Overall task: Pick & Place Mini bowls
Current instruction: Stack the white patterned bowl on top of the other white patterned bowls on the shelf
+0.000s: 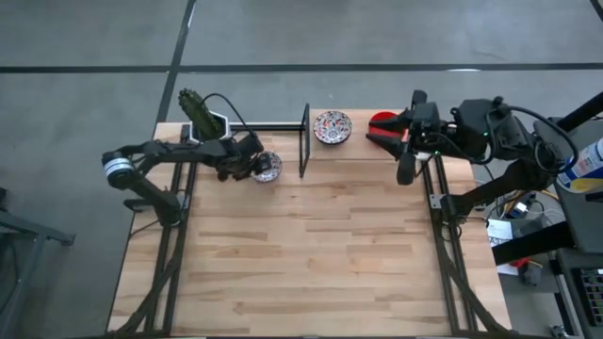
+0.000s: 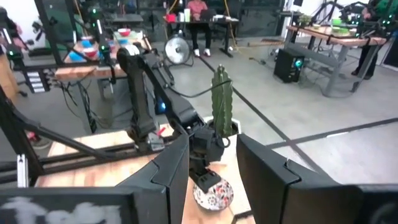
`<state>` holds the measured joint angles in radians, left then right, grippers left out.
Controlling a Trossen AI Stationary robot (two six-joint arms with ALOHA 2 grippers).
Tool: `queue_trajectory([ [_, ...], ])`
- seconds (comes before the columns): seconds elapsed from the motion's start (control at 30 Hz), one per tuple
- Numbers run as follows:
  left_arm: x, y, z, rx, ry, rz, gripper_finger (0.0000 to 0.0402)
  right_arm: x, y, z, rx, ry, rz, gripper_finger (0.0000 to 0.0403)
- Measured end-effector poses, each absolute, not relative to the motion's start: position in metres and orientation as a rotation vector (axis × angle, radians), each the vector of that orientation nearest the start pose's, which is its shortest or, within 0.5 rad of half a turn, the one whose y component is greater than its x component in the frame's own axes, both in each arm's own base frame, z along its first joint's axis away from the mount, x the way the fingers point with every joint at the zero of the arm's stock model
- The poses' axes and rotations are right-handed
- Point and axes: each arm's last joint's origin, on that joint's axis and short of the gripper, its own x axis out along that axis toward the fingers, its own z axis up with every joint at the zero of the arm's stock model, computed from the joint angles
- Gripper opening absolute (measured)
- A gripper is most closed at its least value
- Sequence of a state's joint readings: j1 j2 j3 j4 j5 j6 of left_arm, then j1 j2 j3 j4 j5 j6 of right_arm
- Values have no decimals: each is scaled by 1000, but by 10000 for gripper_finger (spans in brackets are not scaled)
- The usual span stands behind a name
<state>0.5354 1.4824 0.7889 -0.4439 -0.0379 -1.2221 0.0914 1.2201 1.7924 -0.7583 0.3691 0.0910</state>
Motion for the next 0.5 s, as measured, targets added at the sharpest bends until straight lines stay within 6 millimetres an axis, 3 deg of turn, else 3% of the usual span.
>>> queue_trajectory([
  [0.37,226,136,175,-1360,629,1139,19,199,8,510,23,207,-285,132],
  [0.5,225,135,180,-1357,604,1134,10,203,8,506,19,221,-291,132],
])
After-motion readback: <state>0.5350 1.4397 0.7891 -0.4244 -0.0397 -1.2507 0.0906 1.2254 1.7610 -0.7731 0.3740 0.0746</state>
